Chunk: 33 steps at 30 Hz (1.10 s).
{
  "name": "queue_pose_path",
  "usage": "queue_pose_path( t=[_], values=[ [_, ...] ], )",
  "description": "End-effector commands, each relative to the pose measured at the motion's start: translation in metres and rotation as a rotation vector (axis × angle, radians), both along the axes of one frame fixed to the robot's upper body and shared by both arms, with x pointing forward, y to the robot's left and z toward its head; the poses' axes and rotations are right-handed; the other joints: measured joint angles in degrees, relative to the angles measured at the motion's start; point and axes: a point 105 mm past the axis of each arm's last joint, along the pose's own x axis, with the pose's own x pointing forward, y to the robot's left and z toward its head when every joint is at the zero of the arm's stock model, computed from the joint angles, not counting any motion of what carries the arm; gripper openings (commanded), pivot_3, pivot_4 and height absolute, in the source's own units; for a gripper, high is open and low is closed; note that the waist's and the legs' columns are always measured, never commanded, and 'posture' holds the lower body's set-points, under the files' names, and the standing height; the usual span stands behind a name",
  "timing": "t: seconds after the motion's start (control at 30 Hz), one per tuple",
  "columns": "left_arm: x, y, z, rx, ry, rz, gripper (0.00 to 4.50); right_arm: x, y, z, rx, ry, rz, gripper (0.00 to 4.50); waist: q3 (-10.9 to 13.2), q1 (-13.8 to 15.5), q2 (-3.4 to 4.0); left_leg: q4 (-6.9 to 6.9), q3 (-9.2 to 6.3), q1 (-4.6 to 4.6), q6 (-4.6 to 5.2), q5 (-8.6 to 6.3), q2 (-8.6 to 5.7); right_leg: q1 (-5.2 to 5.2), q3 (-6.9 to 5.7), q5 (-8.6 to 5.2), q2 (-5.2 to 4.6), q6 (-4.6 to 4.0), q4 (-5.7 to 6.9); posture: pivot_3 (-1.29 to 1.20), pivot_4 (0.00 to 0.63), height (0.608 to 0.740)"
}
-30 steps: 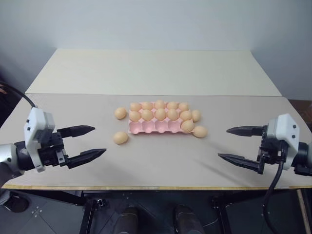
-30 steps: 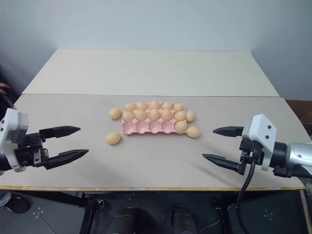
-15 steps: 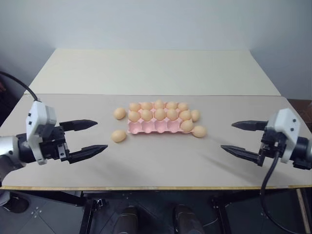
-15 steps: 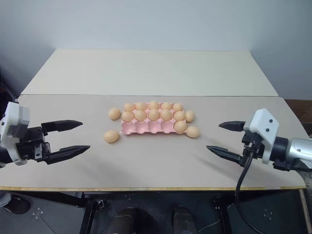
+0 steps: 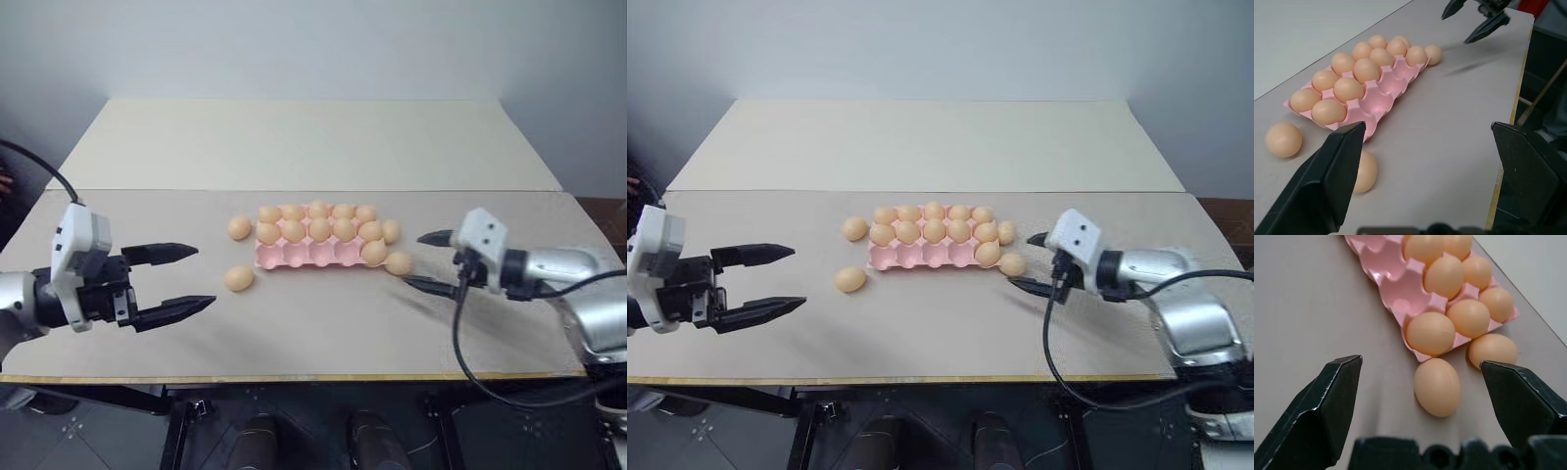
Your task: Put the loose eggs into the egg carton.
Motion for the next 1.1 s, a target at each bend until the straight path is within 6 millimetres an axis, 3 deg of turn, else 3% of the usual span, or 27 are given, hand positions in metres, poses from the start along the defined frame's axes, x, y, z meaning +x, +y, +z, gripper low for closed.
queue_pose_path(
  t=[0.03,0.17,0.2,0.27,0.47,0.67,0.73,0.83,1.0,1.1],
  values=[
    [-0.002,-0.006,0.002,0.023,-0.021,-0.021,4.48,0.017,0.007,-0.006,-0.032,-0.034,-0.005,4.50,0.0,-0.1,0.00,0.00,0.00,-0.08,0.00,0.00,-0.01,-0.09,0.01,0.01,-0.01,0.00,0.02,0.00,0.150,0.740],
    [0.000,-0.006,0.002,0.026,-0.024,-0.021,4.48,0.033,0.012,-0.023,-0.071,-0.012,-0.034,4.50,0.0,-0.4,0.00,0.02,0.01,-0.20,-0.01,0.00,-0.04,-0.32,0.04,0.02,-0.04,-0.02,0.22,0.00,0.150,0.740],
    [0.000,-0.006,0.003,0.025,-0.024,-0.020,4.50,0.035,0.012,-0.025,-0.078,-0.005,-0.038,4.31,0.0,-0.5,0.01,0.06,0.02,-0.26,-0.01,0.01,-0.06,-0.43,0.06,0.02,-0.05,-0.02,0.35,0.00,0.150,0.740],
    [0.000,-0.006,0.005,0.024,-0.028,-0.022,4.50,0.036,0.013,-0.023,-0.075,-0.019,-0.030,3.91,0.0,-0.5,0.02,0.06,0.02,-0.36,-0.02,0.02,-0.07,-0.60,0.08,0.02,-0.04,-0.03,0.46,0.00,0.150,0.740],
    [-0.002,-0.006,0.003,0.022,-0.035,-0.018,4.50,0.027,0.000,-0.004,-0.029,-0.022,-0.072,1.96,0.0,-0.8,0.05,0.06,0.02,-0.36,-0.02,0.02,-0.06,-0.60,0.10,0.02,-0.04,-0.03,0.47,0.00,0.150,0.740],
    [-0.001,-0.009,0.002,0.012,-0.048,-0.017,4.50,0.013,-0.004,0.030,-0.042,-0.101,-0.060,1.96,0.0,-0.8,0.06,0.07,0.03,-0.35,-0.02,0.02,-0.06,-0.59,0.10,0.02,-0.04,-0.03,0.49,0.00,0.150,0.740],
    [-0.001,-0.009,0.002,0.013,-0.050,-0.016,4.50,0.015,0.009,0.043,-0.013,-0.130,-0.029,1.96,0.0,-1.1,0.06,0.08,0.03,-0.32,-0.02,0.02,-0.04,-0.58,0.10,0.02,-0.02,-0.03,0.50,0.00,0.150,0.740],
    [0.000,-0.009,0.001,0.014,-0.055,-0.015,4.50,0.019,0.044,0.053,0.042,-0.145,0.060,1.96,0.0,-1.8,0.06,0.06,0.06,-0.22,-0.02,0.02,0.03,-0.58,0.17,0.02,0.07,-0.05,0.59,0.00,0.150,0.740],
    [-0.001,-0.010,0.000,0.011,-0.061,-0.010,4.50,0.037,0.090,0.045,0.050,-0.127,0.087,1.96,0.0,-2.0,0.06,0.05,0.04,-0.29,-0.02,0.02,0.06,-0.65,0.17,0.01,0.10,-0.08,0.62,0.00,0.150,0.740],
    [-0.003,-0.011,0.000,0.010,-0.062,-0.006,4.50,0.045,0.104,0.037,0.045,-0.103,0.084,1.96,0.0,-1.7,0.06,0.06,0.03,-0.35,-0.02,0.02,-0.02,-0.70,0.17,0.02,0.01,-0.09,0.62,0.00,0.150,0.740]
  ],
)
